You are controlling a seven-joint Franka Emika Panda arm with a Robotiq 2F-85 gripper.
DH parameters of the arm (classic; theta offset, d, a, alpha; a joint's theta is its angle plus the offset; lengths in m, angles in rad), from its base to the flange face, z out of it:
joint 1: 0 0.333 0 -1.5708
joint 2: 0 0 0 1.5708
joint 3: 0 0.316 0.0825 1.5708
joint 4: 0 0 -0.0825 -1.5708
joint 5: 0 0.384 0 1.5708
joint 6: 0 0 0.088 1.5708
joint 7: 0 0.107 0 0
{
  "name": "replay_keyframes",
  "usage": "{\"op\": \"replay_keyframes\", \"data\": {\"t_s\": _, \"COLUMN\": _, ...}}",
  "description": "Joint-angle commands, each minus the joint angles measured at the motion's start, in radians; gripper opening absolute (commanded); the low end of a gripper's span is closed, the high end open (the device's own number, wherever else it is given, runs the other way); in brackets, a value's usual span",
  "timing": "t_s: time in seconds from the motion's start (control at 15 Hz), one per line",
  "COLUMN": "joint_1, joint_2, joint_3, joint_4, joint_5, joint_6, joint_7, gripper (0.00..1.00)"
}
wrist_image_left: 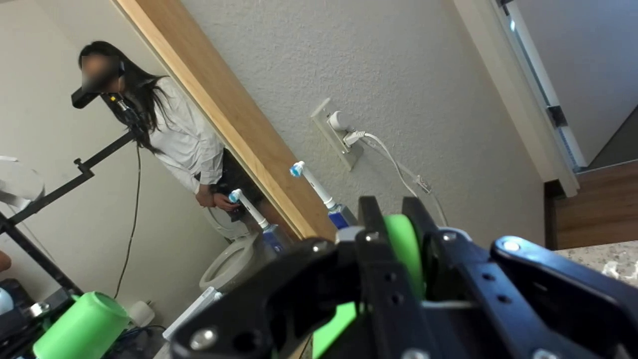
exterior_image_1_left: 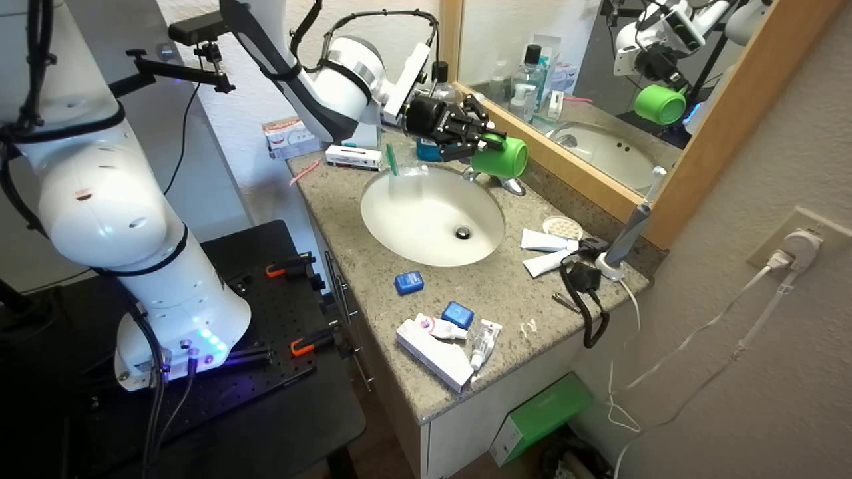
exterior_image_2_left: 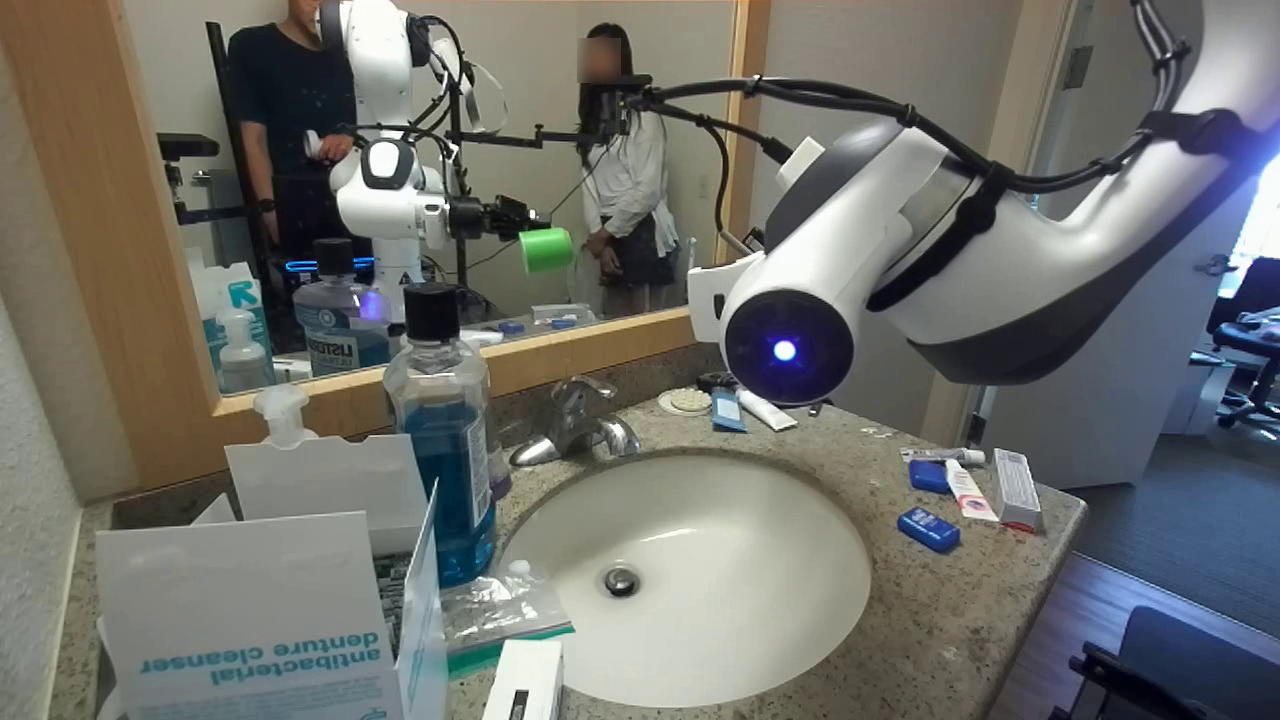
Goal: Pour the contents of the green mug cup into the sink
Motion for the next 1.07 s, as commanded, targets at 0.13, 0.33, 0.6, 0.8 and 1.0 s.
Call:
{"op": "replay_keyframes", "data": {"t_s": 0.13, "joint_1": -0.039, "joint_2": -0.052, "joint_3": -0.020, "joint_4": 0.009, "joint_5": 0.091, "joint_6": 0.121, "joint_7": -0.045, "gripper": 0.08}}
{"op": "replay_keyframes", "data": {"t_s": 0.33, "joint_1": -0.073, "joint_2": -0.076, "joint_3": -0.052, "joint_4": 0.023, "joint_5": 0.157, "joint_6": 0.230, "joint_7": -0.108, "gripper": 0.08}}
{"op": "replay_keyframes", "data": {"t_s": 0.6, "joint_1": -0.119, "joint_2": -0.087, "joint_3": -0.105, "joint_4": 0.053, "joint_5": 0.263, "joint_6": 0.359, "joint_7": -0.207, "gripper": 0.08}}
{"op": "replay_keyframes", "data": {"t_s": 0.8, "joint_1": -0.151, "joint_2": -0.076, "joint_3": -0.144, "joint_4": 0.081, "joint_5": 0.355, "joint_6": 0.433, "joint_7": -0.278, "gripper": 0.08}}
{"op": "replay_keyframes", "data": {"t_s": 1.0, "joint_1": -0.180, "joint_2": -0.065, "joint_3": -0.175, "joint_4": 0.098, "joint_5": 0.423, "joint_6": 0.530, "joint_7": -0.333, "gripper": 0.08}}
